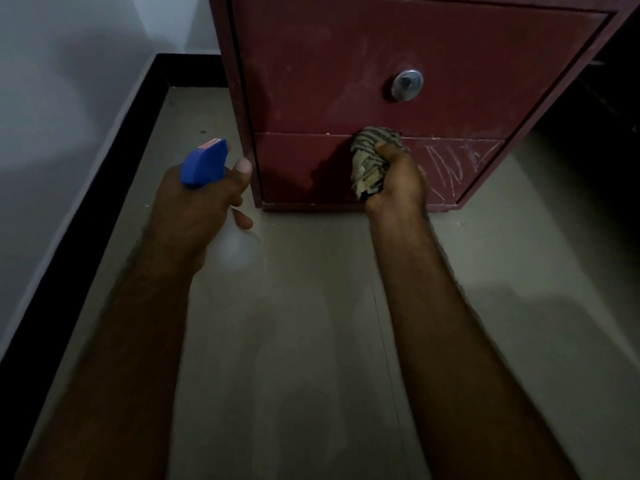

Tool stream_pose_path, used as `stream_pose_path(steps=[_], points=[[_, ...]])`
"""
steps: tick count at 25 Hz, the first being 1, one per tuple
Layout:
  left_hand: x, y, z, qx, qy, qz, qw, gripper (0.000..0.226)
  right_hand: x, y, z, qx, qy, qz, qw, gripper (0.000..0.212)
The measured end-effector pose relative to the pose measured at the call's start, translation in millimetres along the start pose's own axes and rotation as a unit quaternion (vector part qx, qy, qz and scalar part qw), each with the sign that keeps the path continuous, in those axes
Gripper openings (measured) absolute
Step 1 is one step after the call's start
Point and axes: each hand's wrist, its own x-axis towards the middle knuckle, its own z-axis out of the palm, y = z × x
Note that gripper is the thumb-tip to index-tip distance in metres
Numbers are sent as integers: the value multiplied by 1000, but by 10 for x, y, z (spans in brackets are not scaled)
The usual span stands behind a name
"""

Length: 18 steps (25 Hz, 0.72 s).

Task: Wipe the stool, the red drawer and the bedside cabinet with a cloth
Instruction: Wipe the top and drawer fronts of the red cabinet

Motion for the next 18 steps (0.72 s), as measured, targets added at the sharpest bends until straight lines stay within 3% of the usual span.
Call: stream_pose_path(steps=[3,6,10,14,18], points=[[33,5,106,-3,-7,10,1000,15,46,-76,-92,-13,-20,7,1000,68],[56,-30,246,-8,-14,23,1000,11,103,-133,-159,-43,-30,29,998,46],[86,-75,446,4,-32,15,999,33,46,-154,-164,-103,-39,64,992,31],[107,-58,614,-11,-45,21,999,31,36,-232,-152,-154,-16,11,988,50],[104,-76,715,-5,-43,9,999,42,67,-324,-176,-197,-12,-6,980,47]])
